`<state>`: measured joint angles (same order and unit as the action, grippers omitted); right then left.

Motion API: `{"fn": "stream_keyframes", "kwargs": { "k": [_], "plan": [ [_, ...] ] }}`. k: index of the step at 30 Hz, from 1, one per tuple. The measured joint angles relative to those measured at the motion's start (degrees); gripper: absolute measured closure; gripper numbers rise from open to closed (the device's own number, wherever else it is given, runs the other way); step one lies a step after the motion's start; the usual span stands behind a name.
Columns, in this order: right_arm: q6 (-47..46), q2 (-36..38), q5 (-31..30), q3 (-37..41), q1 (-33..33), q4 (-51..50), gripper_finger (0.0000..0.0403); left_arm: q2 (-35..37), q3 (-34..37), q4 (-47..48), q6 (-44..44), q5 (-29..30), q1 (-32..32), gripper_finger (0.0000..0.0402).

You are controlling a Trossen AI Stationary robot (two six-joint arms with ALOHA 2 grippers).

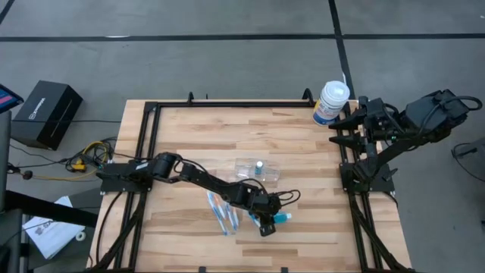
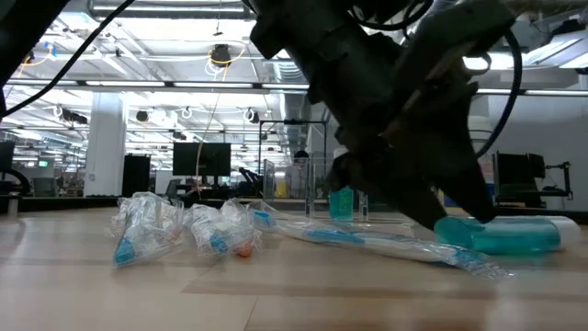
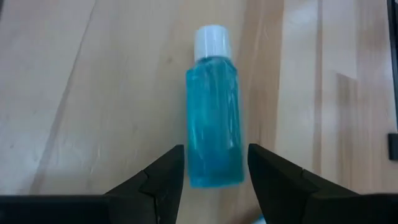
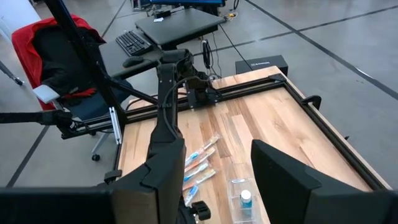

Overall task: Pick & Place toothbrushing station
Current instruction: Put the blue mouthwash into the transparent organizer

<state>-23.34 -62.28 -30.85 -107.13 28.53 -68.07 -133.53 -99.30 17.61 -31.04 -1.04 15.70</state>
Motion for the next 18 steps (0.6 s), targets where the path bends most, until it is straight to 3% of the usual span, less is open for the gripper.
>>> {"fn": "stream_keyframes", "kwargs": {
  "k": [9, 18],
  "plan": [
    [0.0, 0.0, 0.0, 0.0, 0.0, -0.5, 0.0228, -0.2, 0.1, -0.1, -0.9, -0.5, 0.0, 0.0234],
    [0.0, 0.0, 0.0, 0.0, 0.0, -0.5, 0.0228, -0.6, 0.1, -0.8, -1.0, -2.6, -0.1, 0.0325]
  ]
}}
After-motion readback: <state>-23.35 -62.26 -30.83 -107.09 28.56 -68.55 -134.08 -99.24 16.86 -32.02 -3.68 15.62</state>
